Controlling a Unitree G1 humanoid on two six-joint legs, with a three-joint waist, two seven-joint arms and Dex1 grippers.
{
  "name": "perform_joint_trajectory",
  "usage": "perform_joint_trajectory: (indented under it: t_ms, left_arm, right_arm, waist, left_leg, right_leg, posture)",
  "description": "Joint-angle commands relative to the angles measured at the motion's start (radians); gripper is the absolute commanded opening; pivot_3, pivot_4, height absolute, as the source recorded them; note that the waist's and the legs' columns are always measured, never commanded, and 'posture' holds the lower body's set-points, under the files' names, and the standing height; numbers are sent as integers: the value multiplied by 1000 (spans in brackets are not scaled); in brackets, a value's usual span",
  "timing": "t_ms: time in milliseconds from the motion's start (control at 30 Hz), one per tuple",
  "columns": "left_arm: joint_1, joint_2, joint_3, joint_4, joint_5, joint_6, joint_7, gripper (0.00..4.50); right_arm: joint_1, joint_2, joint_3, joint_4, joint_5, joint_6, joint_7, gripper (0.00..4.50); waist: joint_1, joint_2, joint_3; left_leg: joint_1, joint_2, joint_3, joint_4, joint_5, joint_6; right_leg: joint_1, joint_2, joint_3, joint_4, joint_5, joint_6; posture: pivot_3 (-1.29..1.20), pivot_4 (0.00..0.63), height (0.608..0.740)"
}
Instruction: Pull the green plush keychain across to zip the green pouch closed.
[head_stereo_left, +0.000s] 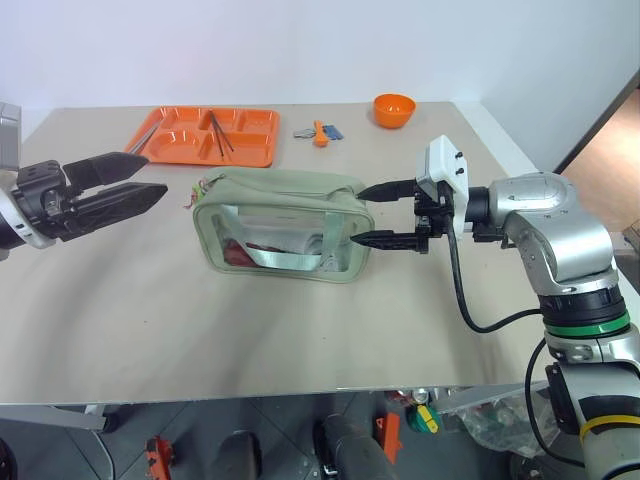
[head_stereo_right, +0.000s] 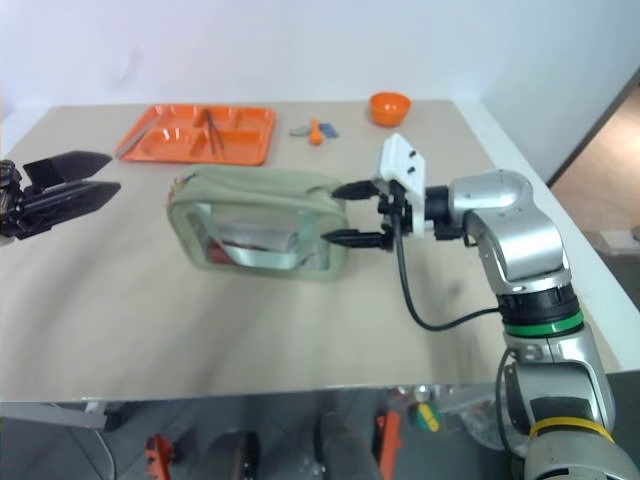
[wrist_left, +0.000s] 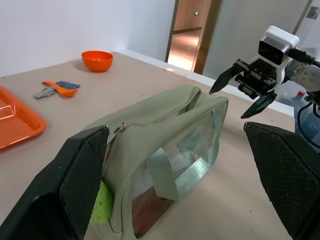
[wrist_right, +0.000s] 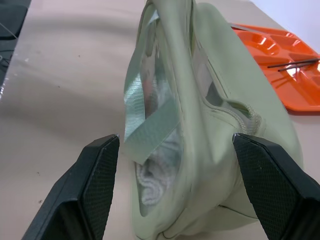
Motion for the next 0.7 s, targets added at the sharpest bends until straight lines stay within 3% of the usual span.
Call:
perform_joint_trajectory:
  t_ms: [33, 300, 700]
  left_arm:
    - [-7, 6, 20, -26, -13, -8, 3, 4500]
    - [-13, 7, 23, -22, -13, -10, 4, 4500]
    - [-16, 6, 23, -26, -15, -7, 12, 4500]
  right_arm:
    - [-62, -20, -83, 18, 50, 18, -6, 3741]
    - [-18, -79, -60, 45, 2, -21, 5, 3741]
    - [-10, 10, 6, 61, -18, -30, -9, 3741]
  waist:
    - [0, 0, 0]
    - [0, 0, 0]
    - [-1, 0, 0]
  left_leg:
    - [0, 0, 0, 0, 0, 0]
    - [0, 0, 0, 0, 0, 0]
    - [0, 0, 0, 0, 0, 0]
  right_leg:
    - [0, 0, 0, 0, 0, 0]
    - [0, 0, 0, -1, 0, 0]
    - [0, 0, 1, 0, 0, 0]
  posture:
    - [0, 150, 740]
    - [0, 150, 740]
    - [0, 150, 740]
